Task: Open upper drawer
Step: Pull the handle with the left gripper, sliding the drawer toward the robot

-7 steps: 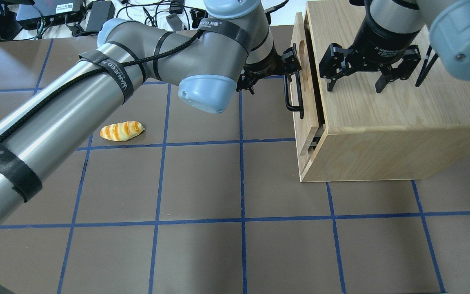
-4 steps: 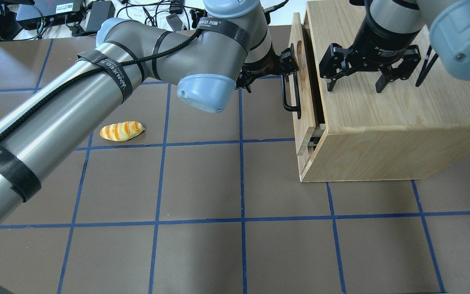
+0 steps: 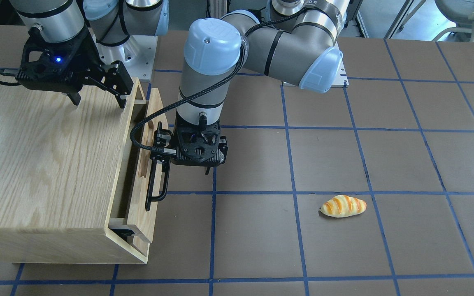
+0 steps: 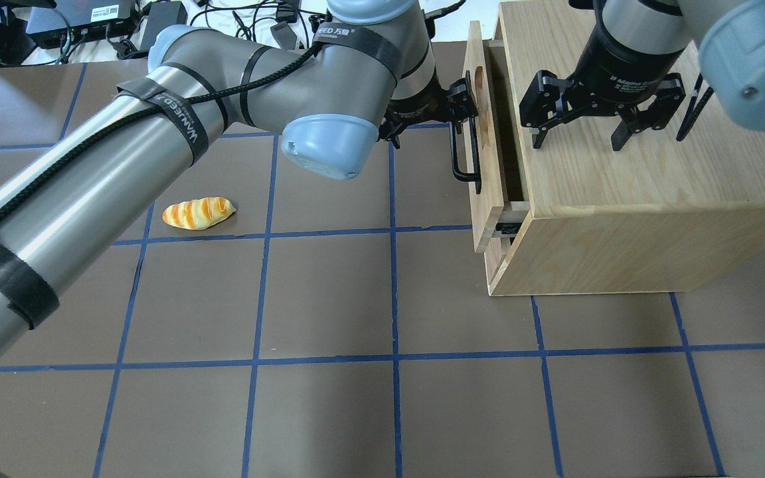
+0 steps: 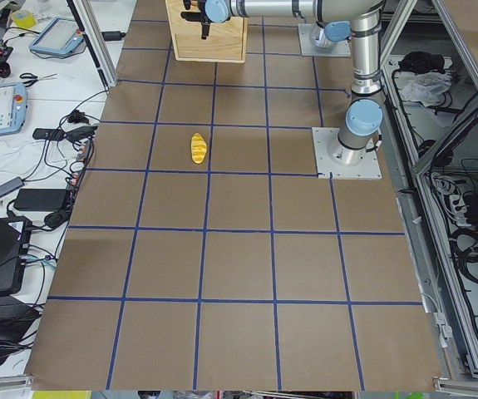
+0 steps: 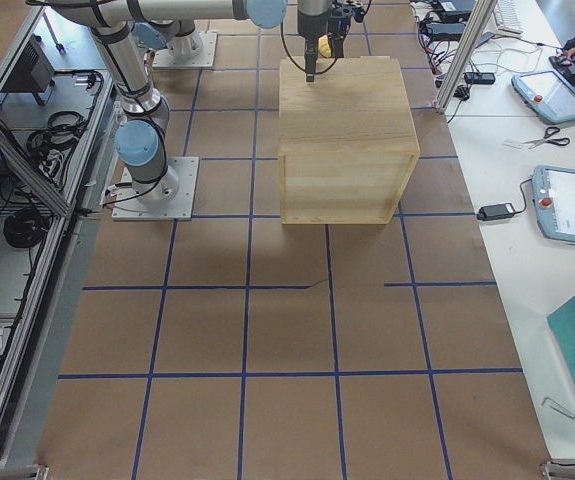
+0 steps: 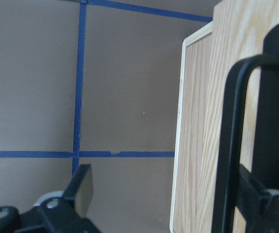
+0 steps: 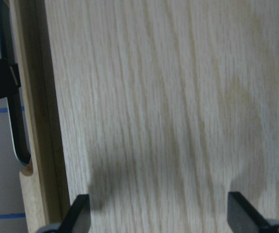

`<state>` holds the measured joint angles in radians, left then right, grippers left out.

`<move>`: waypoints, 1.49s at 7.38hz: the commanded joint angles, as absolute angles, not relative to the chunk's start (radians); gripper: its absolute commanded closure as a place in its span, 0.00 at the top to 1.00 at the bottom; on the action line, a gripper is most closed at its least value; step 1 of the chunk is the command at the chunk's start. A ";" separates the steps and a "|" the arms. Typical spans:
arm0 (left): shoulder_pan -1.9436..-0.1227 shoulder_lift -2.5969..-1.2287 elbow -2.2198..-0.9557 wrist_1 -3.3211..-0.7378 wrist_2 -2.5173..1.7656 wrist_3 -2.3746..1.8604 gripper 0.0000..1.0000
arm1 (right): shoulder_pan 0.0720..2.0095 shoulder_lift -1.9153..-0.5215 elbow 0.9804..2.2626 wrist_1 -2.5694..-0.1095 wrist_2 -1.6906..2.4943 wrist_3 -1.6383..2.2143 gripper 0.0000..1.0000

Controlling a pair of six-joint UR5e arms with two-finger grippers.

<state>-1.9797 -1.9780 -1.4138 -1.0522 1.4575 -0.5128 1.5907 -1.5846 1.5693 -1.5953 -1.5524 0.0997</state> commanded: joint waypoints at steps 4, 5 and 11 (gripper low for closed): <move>-1.948 -1.965 -1.414 -1.072 1.462 -0.447 1.00 | 1.591 -1.585 1.569 -1.595 -1.551 0.100 1.00; -1.936 -1.965 -1.413 -1.084 1.463 -0.445 1.00 | 1.591 -1.585 1.569 -1.595 -1.552 0.100 1.00; -1.899 -1.947 -1.414 -1.106 1.505 -0.361 1.00 | 1.591 -1.585 1.569 -1.595 -1.552 0.100 1.00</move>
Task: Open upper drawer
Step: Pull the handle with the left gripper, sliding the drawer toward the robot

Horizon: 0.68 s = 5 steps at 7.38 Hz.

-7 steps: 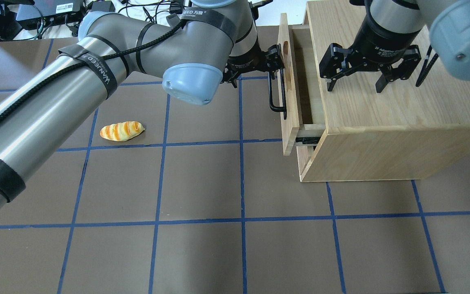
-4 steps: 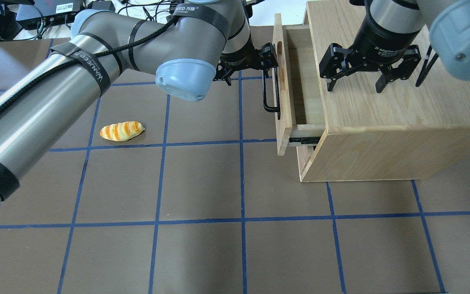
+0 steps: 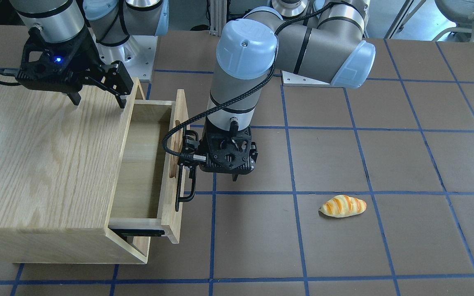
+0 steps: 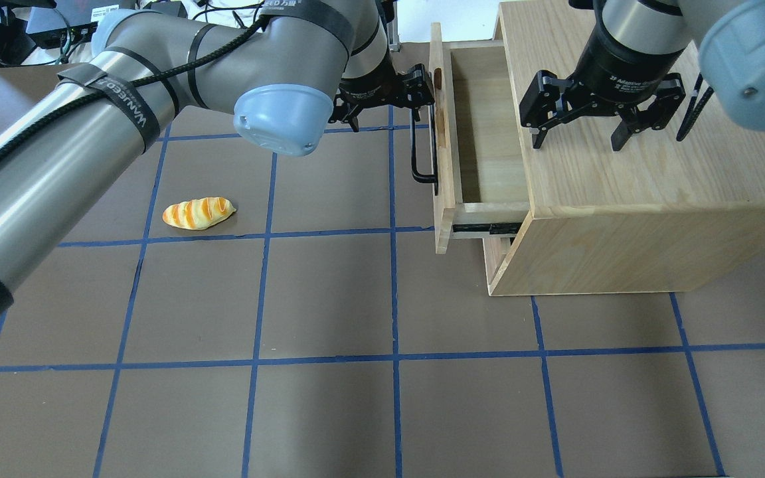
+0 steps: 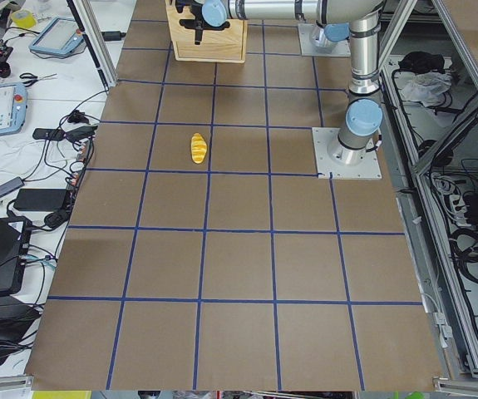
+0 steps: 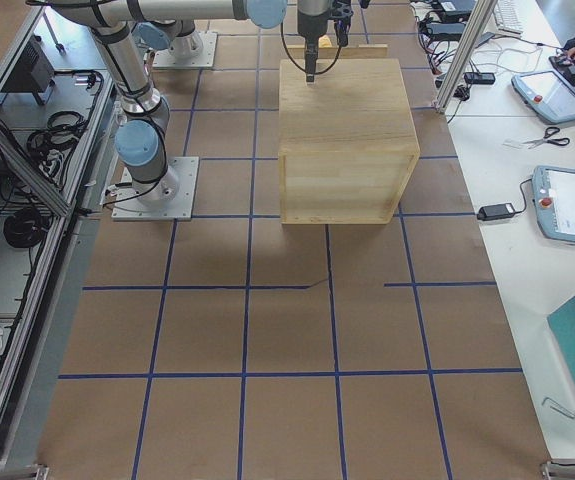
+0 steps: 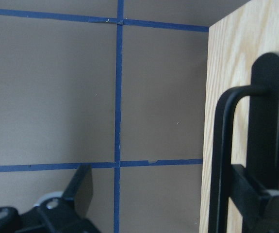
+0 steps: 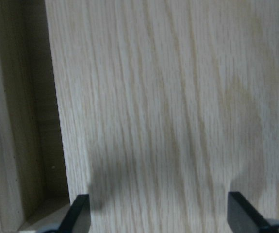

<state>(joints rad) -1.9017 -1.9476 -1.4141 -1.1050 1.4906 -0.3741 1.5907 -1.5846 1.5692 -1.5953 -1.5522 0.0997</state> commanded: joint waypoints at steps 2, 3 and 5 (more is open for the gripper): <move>-1.875 -1.942 -1.414 -1.111 1.503 -0.348 1.00 | 1.591 -1.585 1.569 -1.595 -1.552 0.100 1.00; -1.862 -1.933 -1.414 -1.127 1.503 -0.318 1.00 | 1.591 -1.585 1.569 -1.595 -1.551 0.100 1.00; -1.852 -1.927 -1.414 -1.140 1.505 -0.301 1.00 | 1.591 -1.585 1.569 -1.595 -1.552 0.100 1.00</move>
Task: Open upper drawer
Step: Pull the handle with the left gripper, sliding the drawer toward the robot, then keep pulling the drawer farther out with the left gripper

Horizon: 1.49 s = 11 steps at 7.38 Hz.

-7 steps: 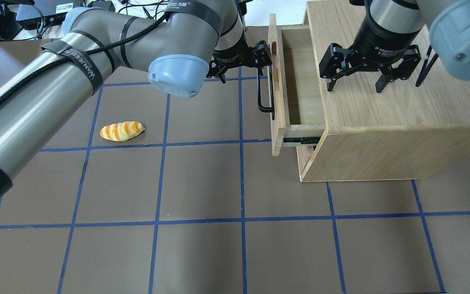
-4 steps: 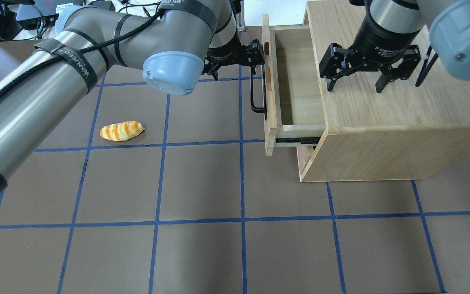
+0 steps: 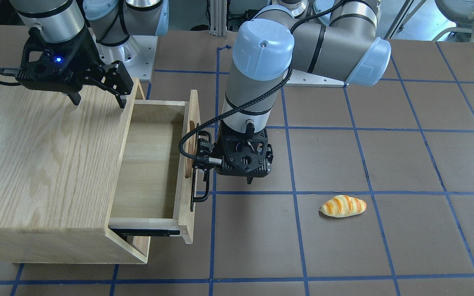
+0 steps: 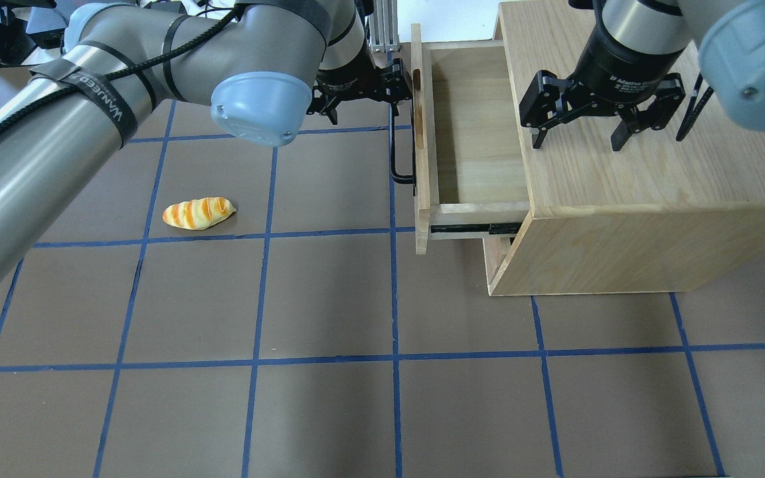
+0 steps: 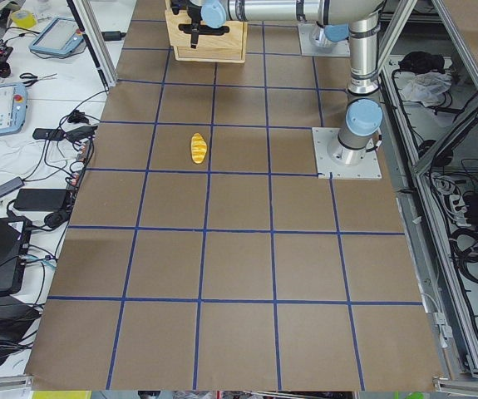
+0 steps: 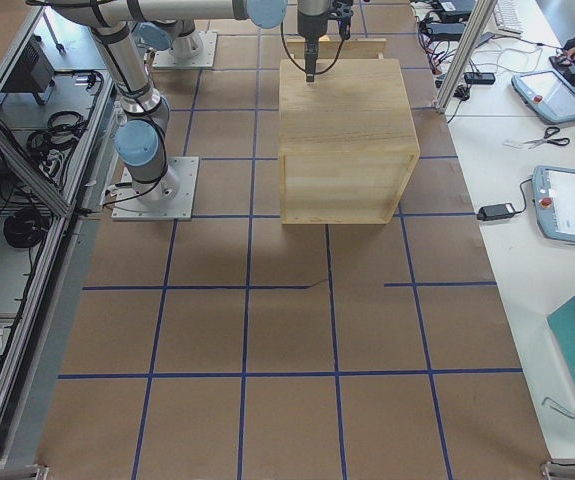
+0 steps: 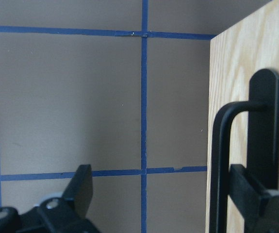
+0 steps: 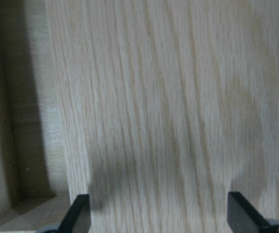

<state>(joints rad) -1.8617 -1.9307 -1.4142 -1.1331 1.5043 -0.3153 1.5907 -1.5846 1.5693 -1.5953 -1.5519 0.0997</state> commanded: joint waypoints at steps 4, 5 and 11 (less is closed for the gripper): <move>-1.826 -1.922 -1.414 -1.144 1.503 -0.255 1.00 | 1.591 -1.585 1.569 -1.595 -1.552 0.100 1.00; -1.825 -1.910 -1.413 -1.160 1.497 -0.262 1.00 | 1.591 -1.585 1.569 -1.595 -1.552 0.100 1.00; -1.838 -1.917 -1.414 -1.170 1.424 -0.325 1.00 | 1.591 -1.585 1.569 -1.595 -1.552 0.100 1.00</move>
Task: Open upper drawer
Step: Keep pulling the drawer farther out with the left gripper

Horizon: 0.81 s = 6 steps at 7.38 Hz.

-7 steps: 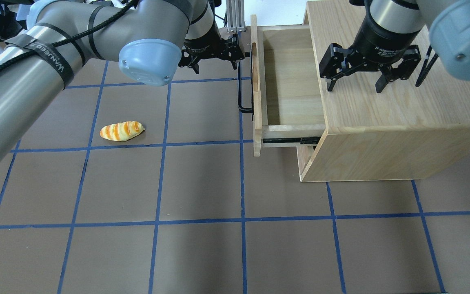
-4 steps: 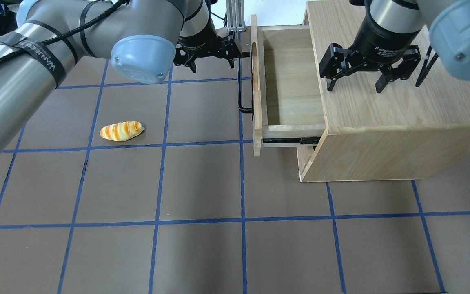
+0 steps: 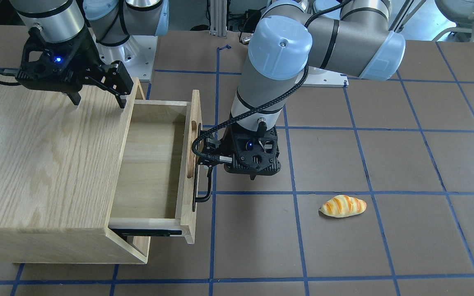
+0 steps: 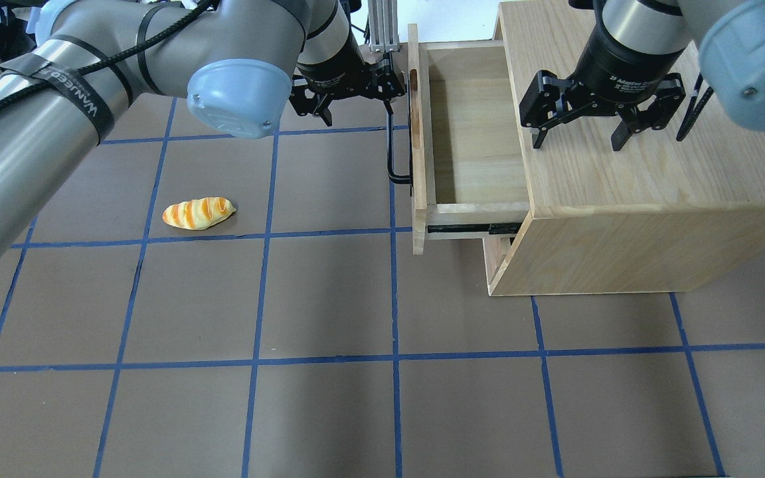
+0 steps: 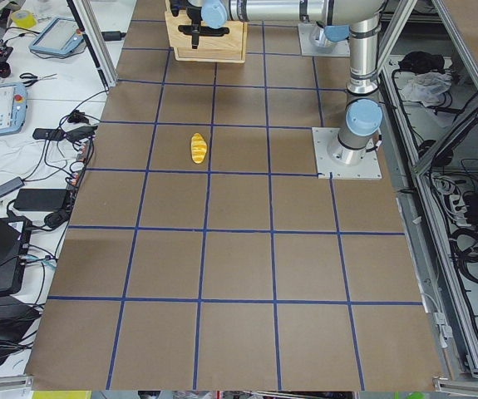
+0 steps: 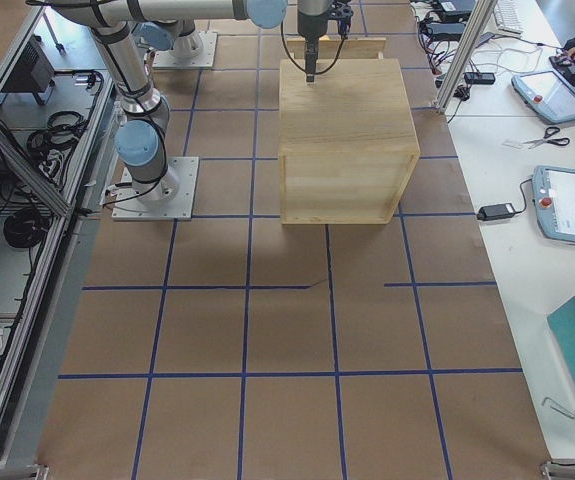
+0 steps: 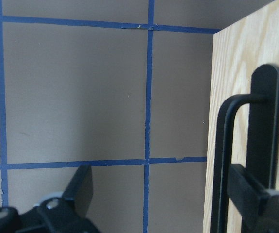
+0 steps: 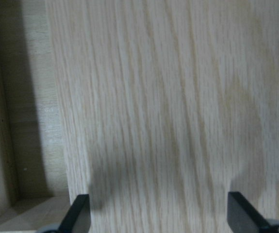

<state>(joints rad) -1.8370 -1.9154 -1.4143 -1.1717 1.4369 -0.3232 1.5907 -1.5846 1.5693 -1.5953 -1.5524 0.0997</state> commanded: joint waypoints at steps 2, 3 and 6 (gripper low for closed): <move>-1.838 -1.924 -1.416 -1.169 1.425 -0.324 1.00 | 1.591 -1.585 1.569 -1.595 -1.551 0.100 1.00; -1.836 -1.927 -1.417 -1.169 1.425 -0.324 1.00 | 1.591 -1.585 1.569 -1.595 -1.551 0.100 1.00; -1.836 -1.930 -1.419 -1.169 1.436 -0.308 1.00 | 1.591 -1.585 1.569 -1.595 -1.552 0.100 1.00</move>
